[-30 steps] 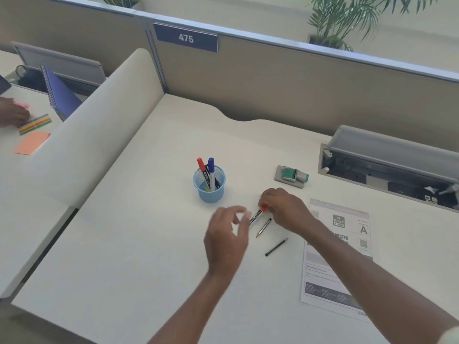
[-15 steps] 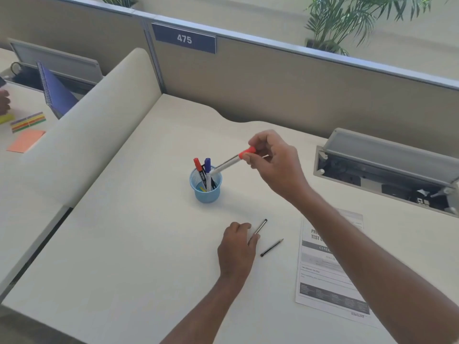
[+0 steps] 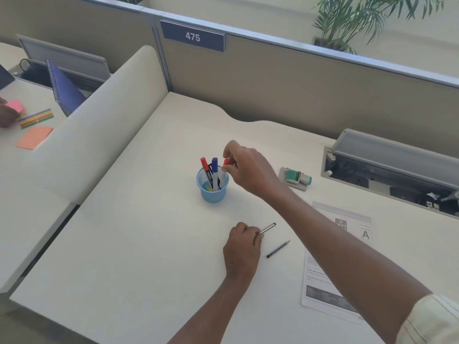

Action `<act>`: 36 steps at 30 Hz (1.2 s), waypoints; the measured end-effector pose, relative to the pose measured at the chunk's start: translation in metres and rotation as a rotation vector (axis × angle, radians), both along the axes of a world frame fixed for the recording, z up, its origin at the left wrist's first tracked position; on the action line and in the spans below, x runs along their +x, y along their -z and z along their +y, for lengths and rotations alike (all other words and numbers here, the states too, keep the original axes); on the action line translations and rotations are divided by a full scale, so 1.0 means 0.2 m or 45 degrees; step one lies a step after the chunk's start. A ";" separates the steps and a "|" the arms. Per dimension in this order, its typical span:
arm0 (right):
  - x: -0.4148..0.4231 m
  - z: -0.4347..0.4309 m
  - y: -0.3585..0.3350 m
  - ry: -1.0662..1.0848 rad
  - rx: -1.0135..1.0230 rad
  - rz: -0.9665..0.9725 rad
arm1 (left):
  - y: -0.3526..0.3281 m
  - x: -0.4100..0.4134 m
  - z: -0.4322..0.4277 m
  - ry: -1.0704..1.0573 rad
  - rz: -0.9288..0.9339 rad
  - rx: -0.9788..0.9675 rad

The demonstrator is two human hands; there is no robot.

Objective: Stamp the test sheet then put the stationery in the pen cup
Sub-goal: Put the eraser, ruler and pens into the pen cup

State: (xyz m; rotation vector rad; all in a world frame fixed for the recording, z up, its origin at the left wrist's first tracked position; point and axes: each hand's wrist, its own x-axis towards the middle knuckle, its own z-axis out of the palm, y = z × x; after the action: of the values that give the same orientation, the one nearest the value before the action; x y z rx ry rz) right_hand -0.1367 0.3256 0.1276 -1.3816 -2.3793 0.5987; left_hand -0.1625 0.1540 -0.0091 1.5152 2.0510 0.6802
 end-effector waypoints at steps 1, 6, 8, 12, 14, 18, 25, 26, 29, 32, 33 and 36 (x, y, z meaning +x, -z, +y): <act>0.00 0.00 0.01 -0.005 -0.016 -0.031 | 0.00 0.00 0.00 0.004 0.002 -0.005; 0.00 0.00 0.08 -0.004 -0.087 -0.066 | -0.01 -0.02 0.00 0.020 -0.036 -0.022; 0.00 0.00 0.11 0.011 -0.108 -0.043 | -0.02 -0.03 0.01 0.002 -0.079 -0.035; 0.03 0.01 0.12 0.027 -0.122 -0.004 | -0.05 -0.07 0.00 -0.077 -0.205 -0.039; 0.09 0.00 0.12 0.055 -0.121 0.041 | -0.06 -0.11 0.00 -0.113 -0.304 -0.006; 0.28 -0.05 0.13 0.106 -0.142 0.057 | -0.14 -0.23 0.00 -0.211 -0.464 0.105; 0.62 -0.30 0.30 -0.160 -0.436 -0.549 | -0.38 -0.51 0.06 -0.349 -0.568 0.402; 0.65 -0.34 0.33 -0.212 -0.448 -0.630 | -0.42 -0.55 0.08 -0.356 -0.557 0.444; 0.74 -0.44 0.40 -0.296 -0.351 -0.768 | -0.53 -0.66 0.17 -0.346 -0.467 0.574; 0.77 -0.48 0.43 -0.307 -0.236 -0.802 | -0.58 -0.73 0.26 -0.286 -0.256 0.652; 0.77 -0.48 0.43 -0.311 -0.217 -0.809 | -0.58 -0.76 0.29 -0.262 -0.185 0.653; 0.77 -0.48 0.42 -0.312 -0.194 -0.792 | -0.56 -0.79 0.38 -0.169 0.010 0.551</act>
State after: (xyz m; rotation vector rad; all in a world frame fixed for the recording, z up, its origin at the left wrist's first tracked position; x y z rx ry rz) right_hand 0.0177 0.2289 0.0431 -1.5189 -3.0837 0.4628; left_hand -0.3211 0.2305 0.1031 1.6128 2.1167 1.2355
